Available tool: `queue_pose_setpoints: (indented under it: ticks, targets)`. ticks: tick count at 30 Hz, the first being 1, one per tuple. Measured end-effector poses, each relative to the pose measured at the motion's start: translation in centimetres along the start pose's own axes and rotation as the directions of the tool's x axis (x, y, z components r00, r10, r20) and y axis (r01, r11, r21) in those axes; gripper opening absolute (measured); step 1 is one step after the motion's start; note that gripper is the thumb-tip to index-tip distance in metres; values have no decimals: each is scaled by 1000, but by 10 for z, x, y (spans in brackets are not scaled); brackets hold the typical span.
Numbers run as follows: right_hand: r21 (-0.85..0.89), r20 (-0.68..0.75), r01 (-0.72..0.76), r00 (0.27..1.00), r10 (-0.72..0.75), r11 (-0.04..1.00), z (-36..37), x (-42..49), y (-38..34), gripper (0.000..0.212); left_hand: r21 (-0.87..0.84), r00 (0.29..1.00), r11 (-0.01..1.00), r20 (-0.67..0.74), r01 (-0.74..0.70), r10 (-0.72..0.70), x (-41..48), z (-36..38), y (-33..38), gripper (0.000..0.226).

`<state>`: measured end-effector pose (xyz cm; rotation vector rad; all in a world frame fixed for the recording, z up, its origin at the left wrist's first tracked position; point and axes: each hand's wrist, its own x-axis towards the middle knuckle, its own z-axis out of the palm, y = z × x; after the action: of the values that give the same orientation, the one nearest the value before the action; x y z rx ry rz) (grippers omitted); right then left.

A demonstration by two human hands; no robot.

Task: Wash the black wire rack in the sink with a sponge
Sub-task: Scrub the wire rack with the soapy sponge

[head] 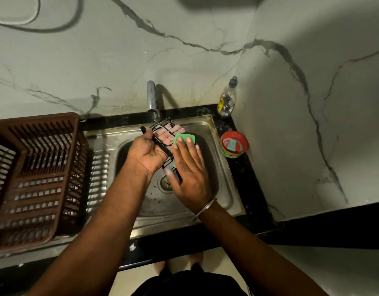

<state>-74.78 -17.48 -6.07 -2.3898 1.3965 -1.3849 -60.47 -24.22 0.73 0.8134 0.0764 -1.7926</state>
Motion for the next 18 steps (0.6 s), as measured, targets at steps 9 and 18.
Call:
queue_pose_setpoints:
  ticks: [9, 18]
  targets:
    - [62, -70, 46, 997, -42, 997, 4, 19, 1, 40, 248, 975, 968, 205, 33, -86, -22, -1, 0, 22]
    - [167, -109, -56, 991, 75, 984, 11, 44, 2, 39, 606, 961, 757, 256, -243, 104, -35, 2, -26, 31]
